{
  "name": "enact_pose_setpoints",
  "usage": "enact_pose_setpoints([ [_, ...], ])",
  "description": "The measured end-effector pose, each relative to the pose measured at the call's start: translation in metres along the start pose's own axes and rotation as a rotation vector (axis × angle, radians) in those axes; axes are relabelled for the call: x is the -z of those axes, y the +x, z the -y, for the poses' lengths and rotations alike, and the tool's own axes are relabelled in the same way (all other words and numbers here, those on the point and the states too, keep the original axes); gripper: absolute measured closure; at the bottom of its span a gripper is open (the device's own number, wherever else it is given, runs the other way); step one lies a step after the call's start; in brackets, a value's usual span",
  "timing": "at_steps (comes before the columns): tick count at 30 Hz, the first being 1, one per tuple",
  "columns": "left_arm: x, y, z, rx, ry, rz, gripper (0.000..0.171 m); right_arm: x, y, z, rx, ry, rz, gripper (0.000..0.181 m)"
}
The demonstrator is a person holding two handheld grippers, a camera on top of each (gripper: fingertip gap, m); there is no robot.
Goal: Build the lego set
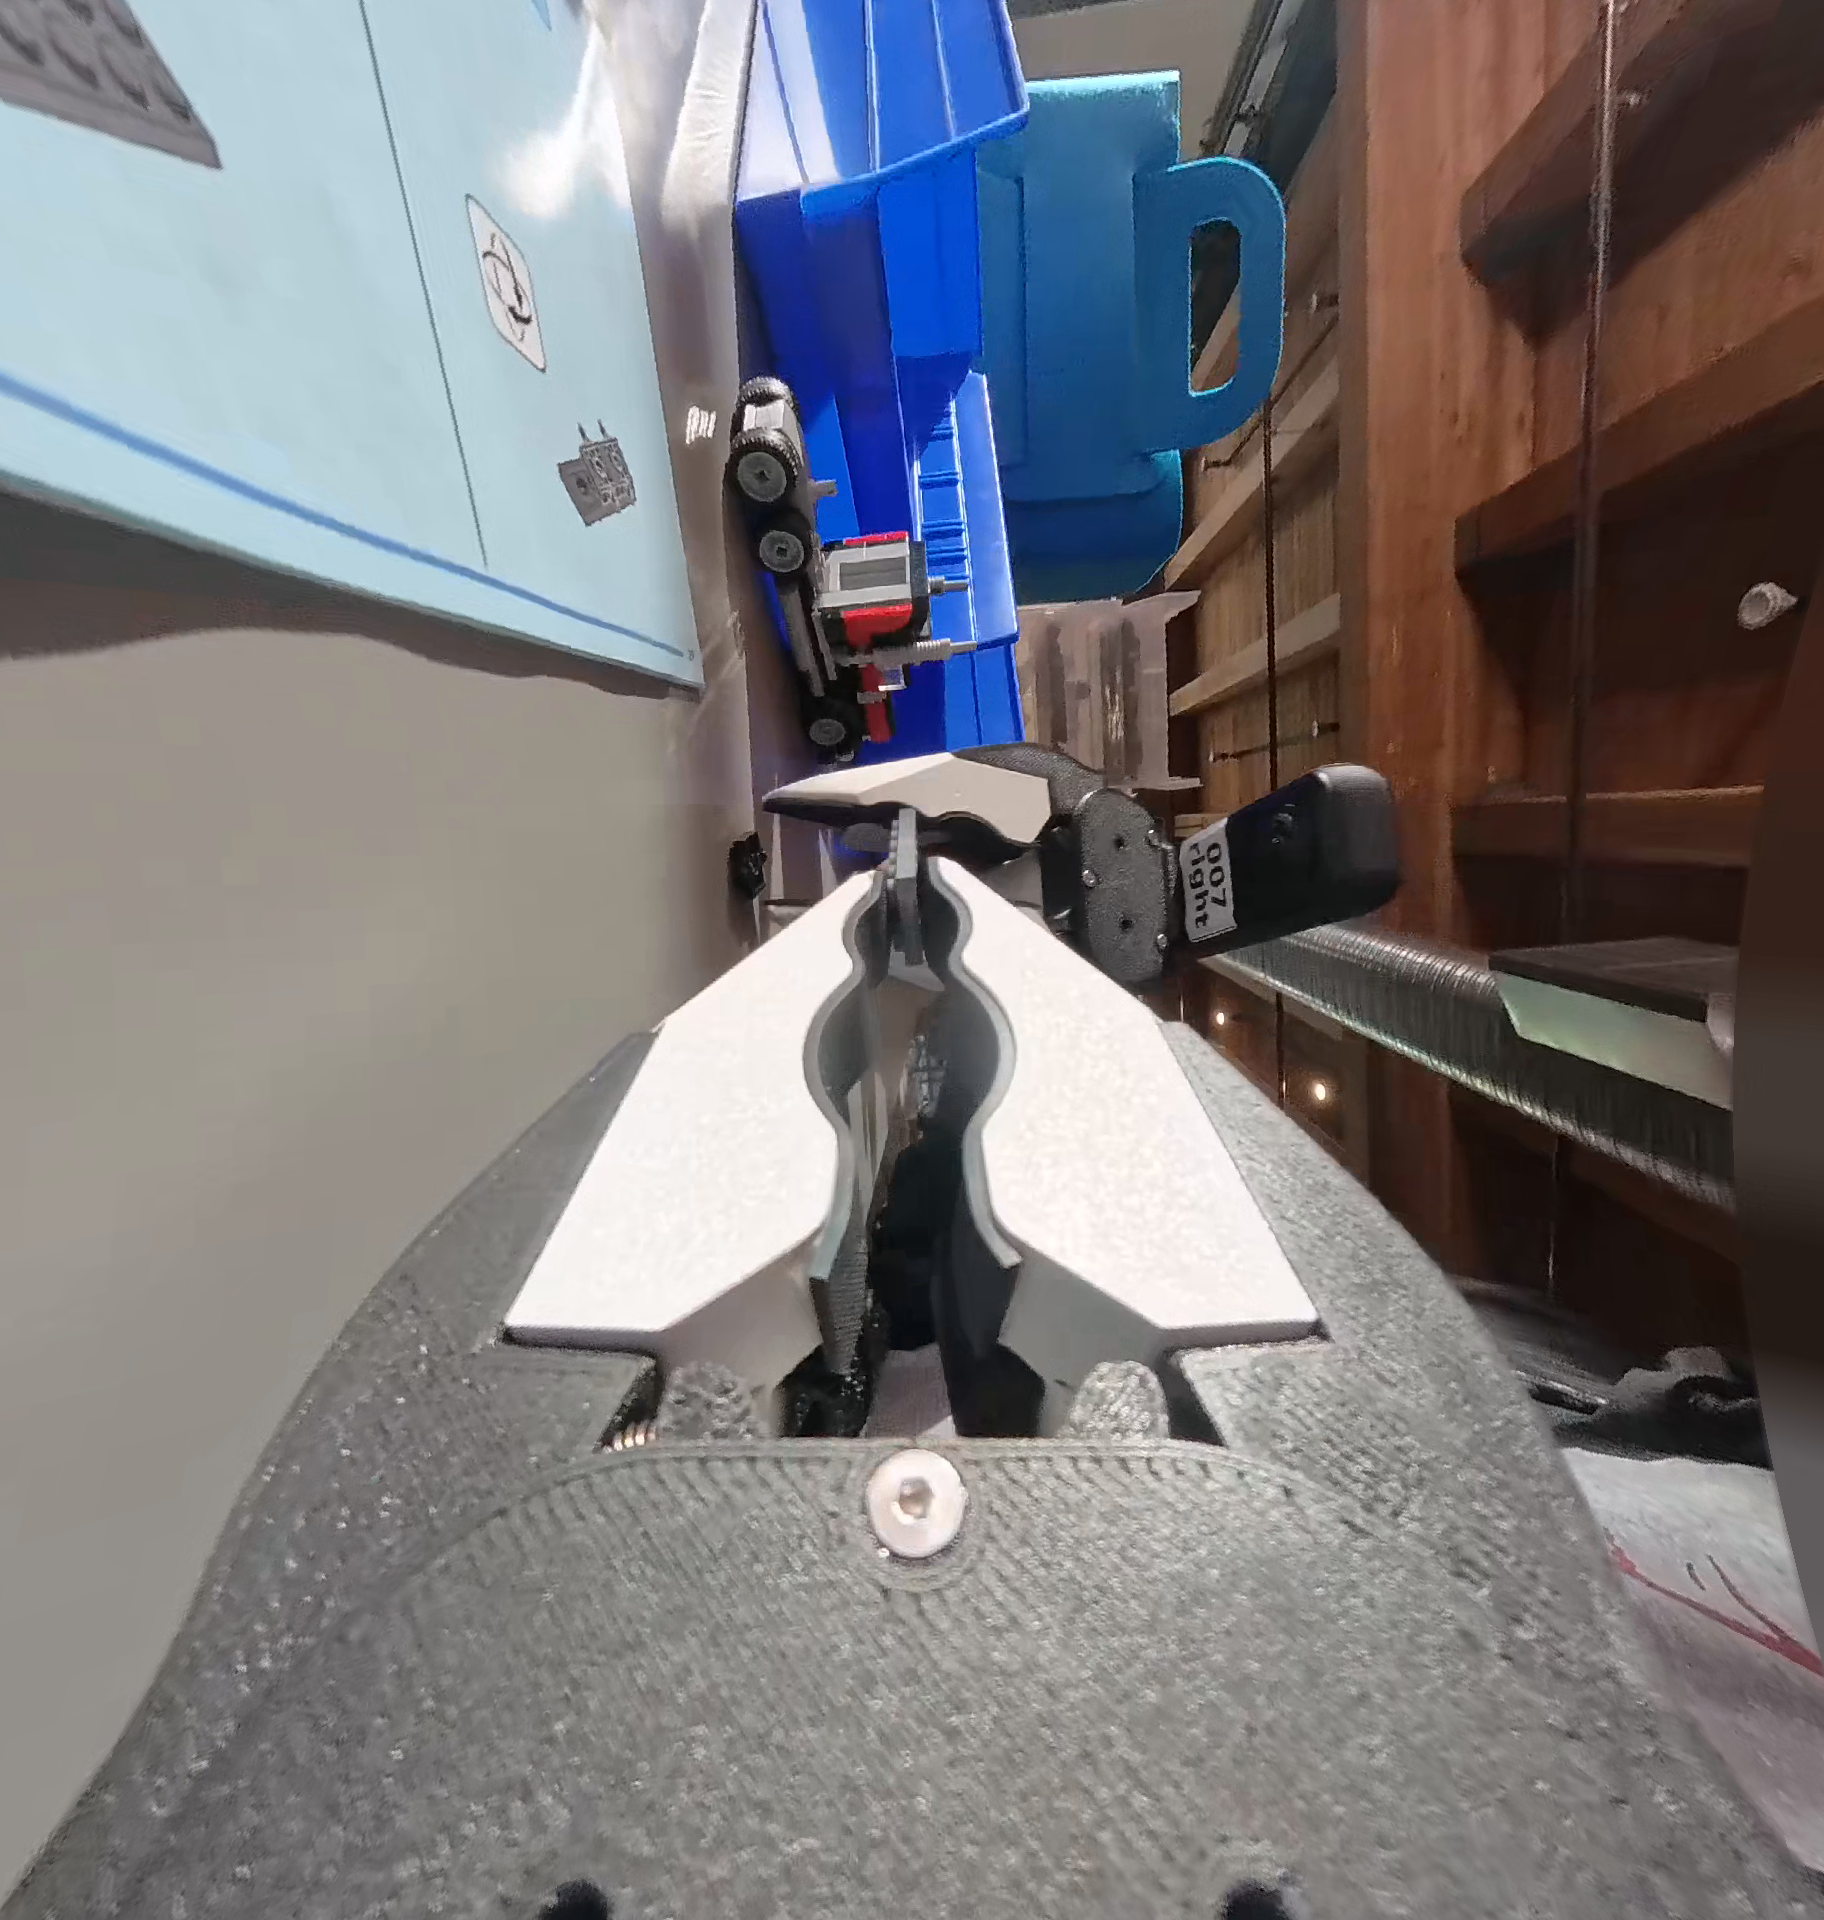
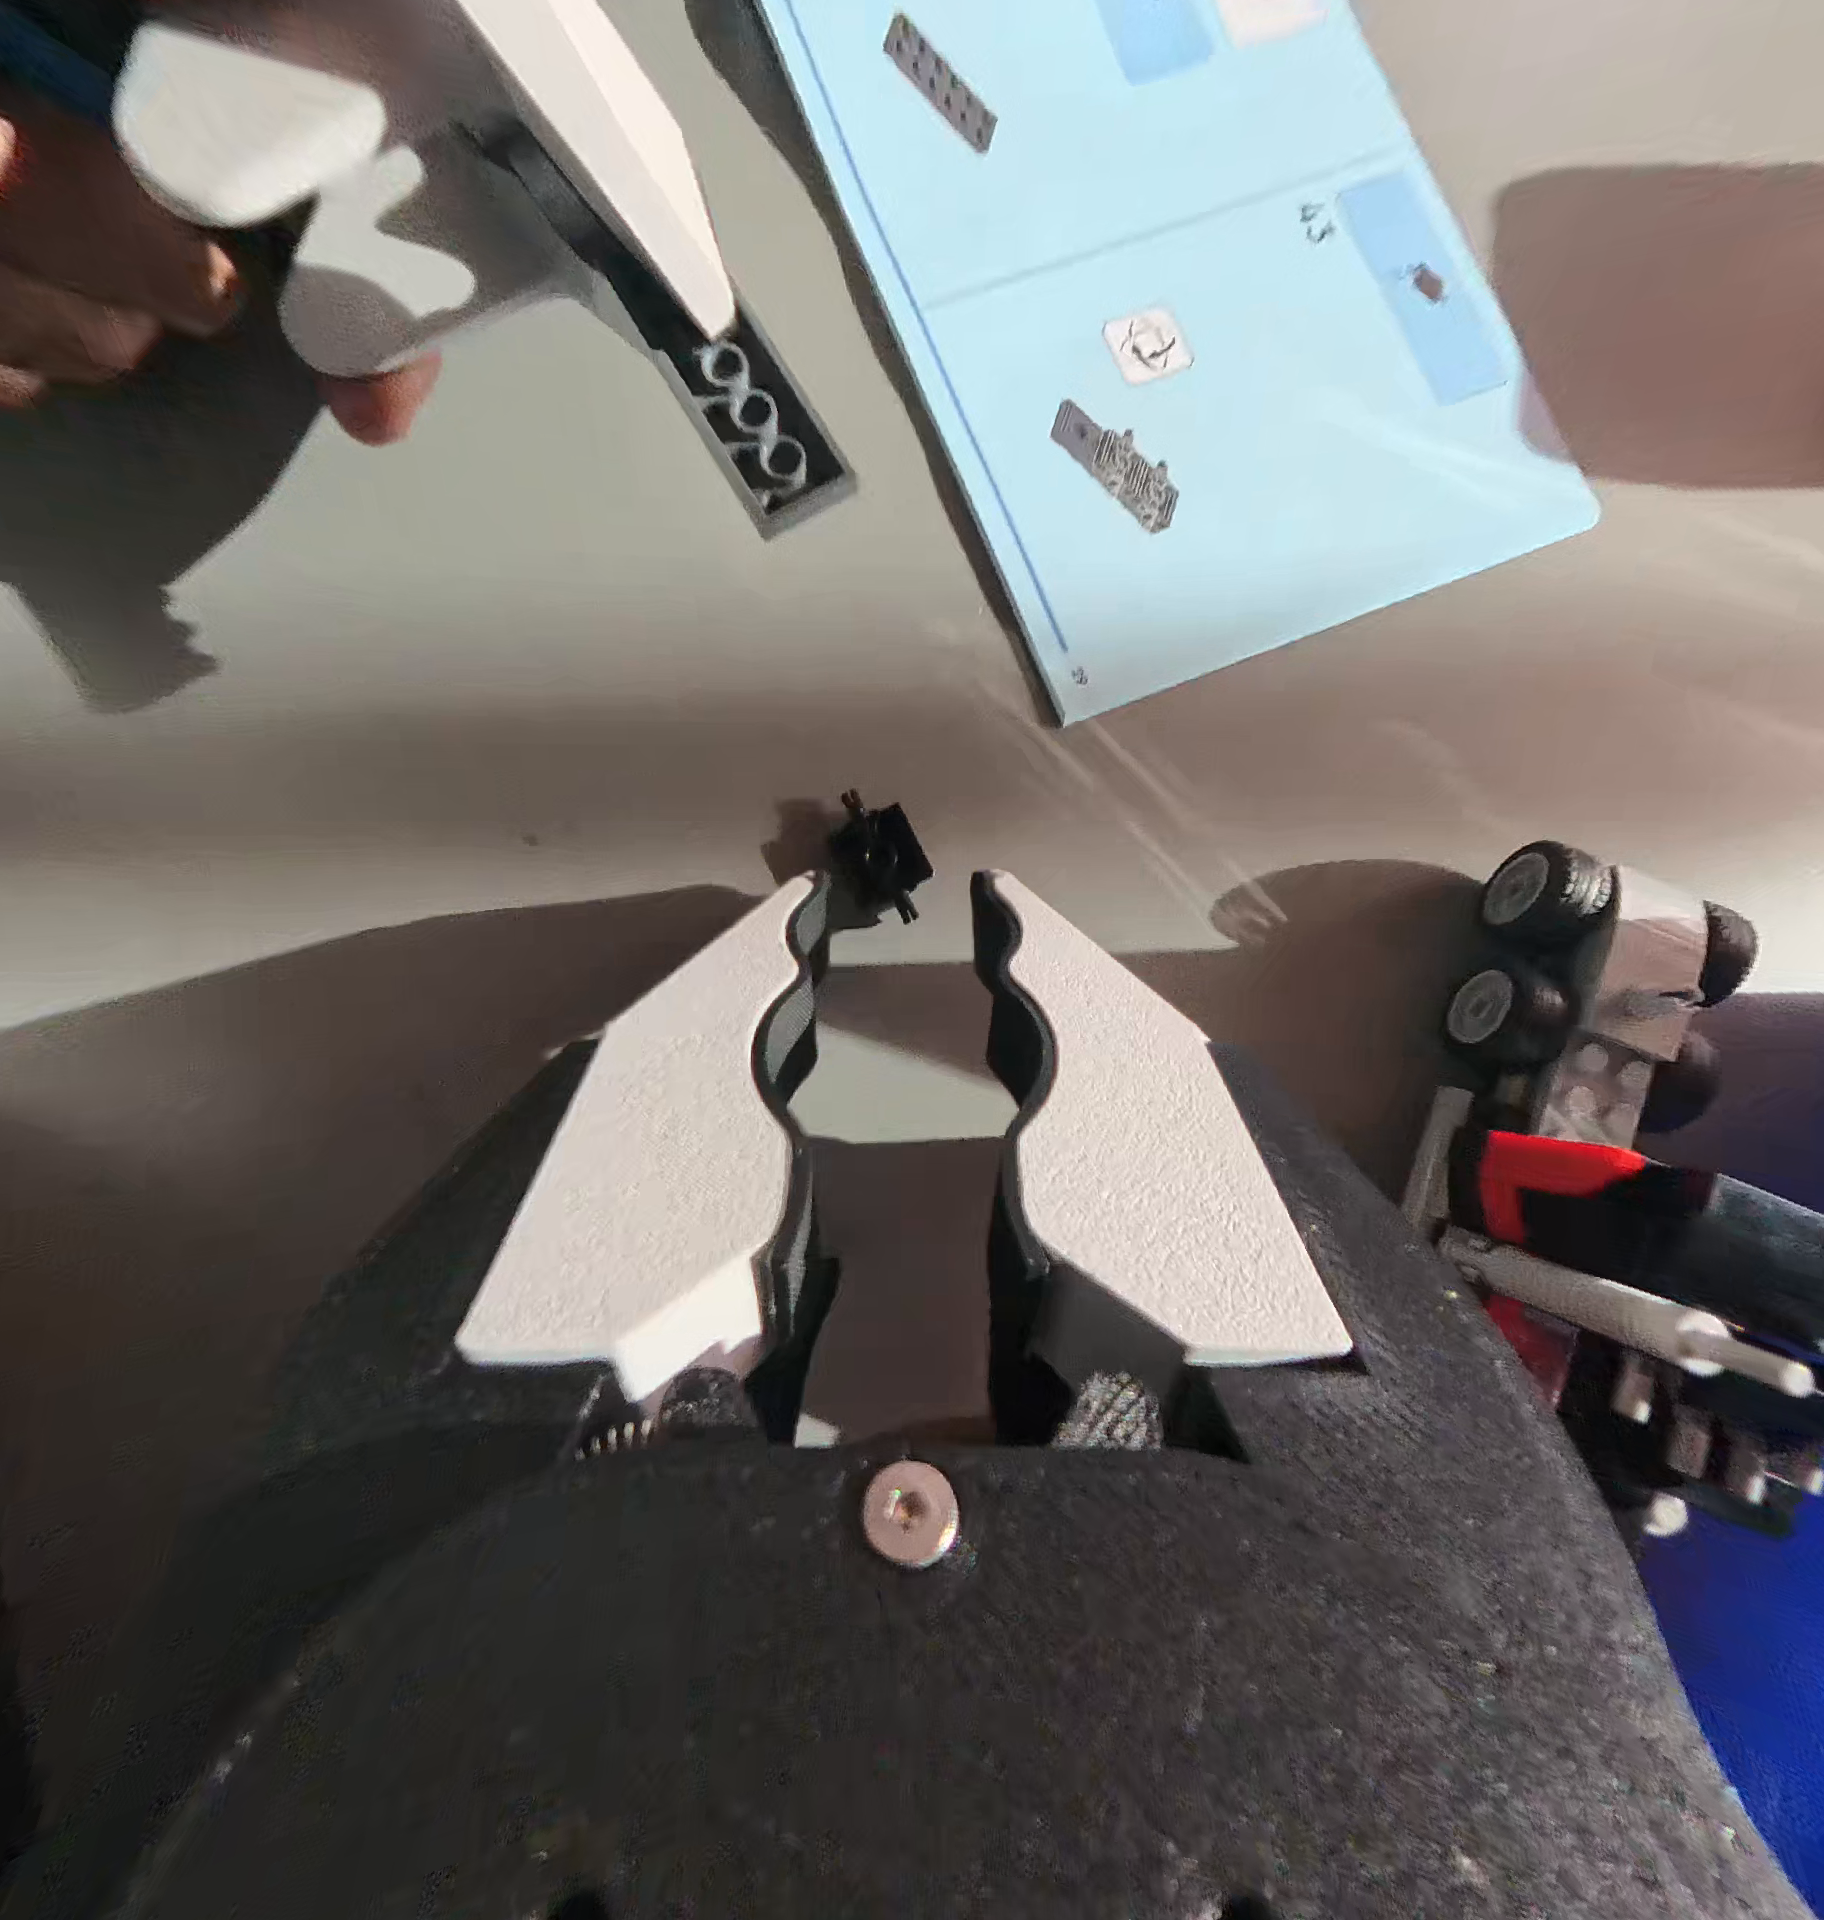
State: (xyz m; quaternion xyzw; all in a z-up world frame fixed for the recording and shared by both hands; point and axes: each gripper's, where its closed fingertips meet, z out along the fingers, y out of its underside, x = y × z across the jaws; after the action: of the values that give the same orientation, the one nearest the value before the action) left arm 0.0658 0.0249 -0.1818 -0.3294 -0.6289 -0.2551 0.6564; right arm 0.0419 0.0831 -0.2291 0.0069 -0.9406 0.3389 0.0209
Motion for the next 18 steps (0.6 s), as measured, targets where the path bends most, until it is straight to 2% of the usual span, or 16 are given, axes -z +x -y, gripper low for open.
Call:
enact_pose_setpoints([
  [4, -0.001, -0.001, -0.006, 0.014, 0.016, 0.002, 0.166, -0.006, -0.004, 0.001, 0.001, -0.001, 0.029, 0.159],
  [9, 0.001, -0.003, -0.004, 0.004, 0.062, 0.026, 0.166, -0.006, -0.003, 0.009, -0.029, 0.024, 0.012, 0.16],
  [14, -0.002, -0.003, 0.0, 0.0, 0.13, 0.03, 0.166, 0.015, -0.001, 0.051, -0.21, 0.213, -0.011, 0.161],
  [18, -0.007, -0.001, 0.0, 0.005, 0.169, 0.012, 0.166, 0.015, -0.005, 0.067, -0.297, 0.252, -0.053, 0.161],
])
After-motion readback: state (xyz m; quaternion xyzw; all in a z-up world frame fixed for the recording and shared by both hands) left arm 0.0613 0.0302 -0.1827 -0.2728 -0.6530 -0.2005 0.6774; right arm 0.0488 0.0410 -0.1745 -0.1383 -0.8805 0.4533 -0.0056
